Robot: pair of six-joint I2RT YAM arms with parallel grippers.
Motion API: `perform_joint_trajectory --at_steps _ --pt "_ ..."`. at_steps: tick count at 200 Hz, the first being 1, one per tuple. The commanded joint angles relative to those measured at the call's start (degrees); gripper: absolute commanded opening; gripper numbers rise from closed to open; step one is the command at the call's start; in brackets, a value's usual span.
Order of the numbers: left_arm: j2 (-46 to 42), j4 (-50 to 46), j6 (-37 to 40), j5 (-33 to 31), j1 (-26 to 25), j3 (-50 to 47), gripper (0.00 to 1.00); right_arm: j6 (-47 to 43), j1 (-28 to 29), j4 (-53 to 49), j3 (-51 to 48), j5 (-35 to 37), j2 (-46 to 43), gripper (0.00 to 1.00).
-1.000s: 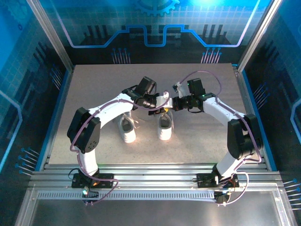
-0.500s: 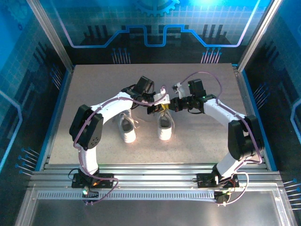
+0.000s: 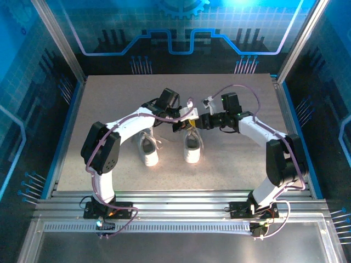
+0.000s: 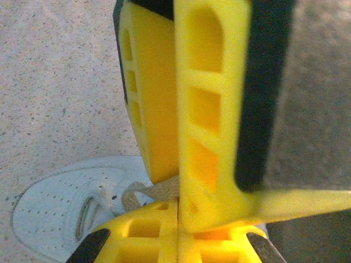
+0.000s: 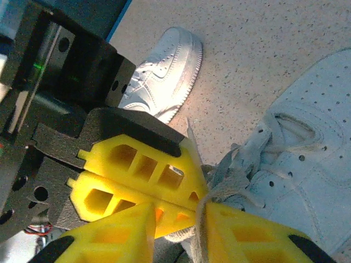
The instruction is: Tie the shoes
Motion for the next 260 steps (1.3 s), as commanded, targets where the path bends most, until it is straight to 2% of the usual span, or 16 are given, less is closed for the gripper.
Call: perform_joint_trajectory --at_steps 1,41,79,104,170,210,232,243,260 --pt "1.1 1.7 -0.9 2.4 0.1 -1.5 0.06 3.5 -1.1 5.5 -2.1 -5.8 -1.7 0.31" --pt "1.1 1.8 -0.5 2.2 0.1 -2.1 0.09 4.6 -1.3 6.7 -2.4 -6.9 -0.3 0.27" --pt "0.7 2.2 -0.4 1.3 0.1 -2.3 0.20 4.5 -1.3 6.7 -2.7 -6.7 -0.2 0.20" --pt "-0.1 5.6 -0.9 0.8 0.1 -4.0 0.27 4.4 -1.3 6.3 -2.9 -6.6 0.0 0.15" --pt "-0.7 9.0 -1.4 -0.2 0.0 -6.0 0.30 2.3 -1.4 4.8 -4.2 -5.1 0.8 0.14" --pt "-1.3 7.7 0.1 0.0 0.0 -6.0 0.31 6.1 -3.1 5.6 -4.9 -2.5 -3.7 0.28" --pt "-1.2 6.7 0.6 0.7 0.0 -5.8 0.26 9.7 -5.3 1.0 -4.3 4.3 -6.7 0.41" --pt "-1.2 6.7 0.6 1.0 0.0 -5.8 0.23 12.3 -6.6 -1.7 -4.1 6.6 -7.0 0.43" --pt "-1.2 6.7 0.6 1.3 0.1 -5.8 0.21 15.9 -7.7 -1.3 -5.0 3.5 -5.9 0.44"
